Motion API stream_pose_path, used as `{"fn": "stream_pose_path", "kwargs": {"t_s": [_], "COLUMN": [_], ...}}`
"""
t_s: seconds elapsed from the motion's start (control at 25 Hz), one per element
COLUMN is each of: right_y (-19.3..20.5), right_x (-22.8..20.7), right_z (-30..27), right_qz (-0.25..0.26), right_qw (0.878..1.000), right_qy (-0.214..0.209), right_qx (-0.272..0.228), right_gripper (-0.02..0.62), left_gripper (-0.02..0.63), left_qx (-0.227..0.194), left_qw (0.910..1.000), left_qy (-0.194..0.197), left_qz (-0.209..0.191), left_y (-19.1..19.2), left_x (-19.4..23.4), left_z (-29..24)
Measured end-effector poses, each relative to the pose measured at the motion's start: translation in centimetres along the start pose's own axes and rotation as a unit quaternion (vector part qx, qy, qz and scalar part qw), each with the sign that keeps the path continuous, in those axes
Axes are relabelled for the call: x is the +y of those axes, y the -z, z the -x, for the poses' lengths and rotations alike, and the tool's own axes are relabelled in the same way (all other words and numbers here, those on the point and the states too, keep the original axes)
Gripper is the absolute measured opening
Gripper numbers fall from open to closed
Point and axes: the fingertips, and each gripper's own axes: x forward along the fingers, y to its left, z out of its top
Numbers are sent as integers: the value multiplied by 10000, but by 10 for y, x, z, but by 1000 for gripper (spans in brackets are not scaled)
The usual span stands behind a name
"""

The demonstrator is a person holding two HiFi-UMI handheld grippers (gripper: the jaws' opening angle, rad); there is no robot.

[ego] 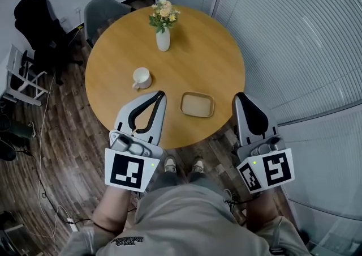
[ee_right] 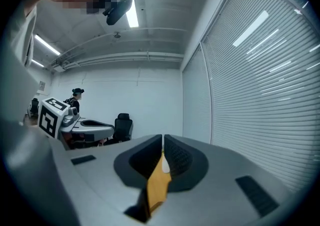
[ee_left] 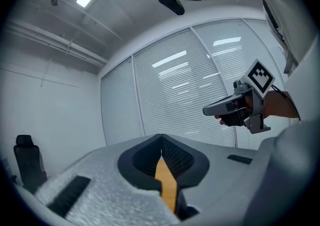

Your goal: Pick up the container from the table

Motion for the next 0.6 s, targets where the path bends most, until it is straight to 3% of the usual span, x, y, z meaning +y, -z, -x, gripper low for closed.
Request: {"fn": "stream_pose_path", "kwargs": {"t_s": [0.36, 0.6], "right_y": [45, 100], "right_x": [-32, -53], "right_z": [-34, -56], "right_qz": [-194, -377], "right_qw": [9981, 9922], "right_qy": [-98, -100], "right_qx": [578, 1183], "right_gripper": [34, 86], "left_gripper": [20, 20], "left_qx": [139, 416], "left_qw": [9994, 9985], "left_qy": [140, 196], "left_qz": [291, 290], "left_y": [20, 50], "left_x": [-4, -6], "left_z": [-42, -69]}}
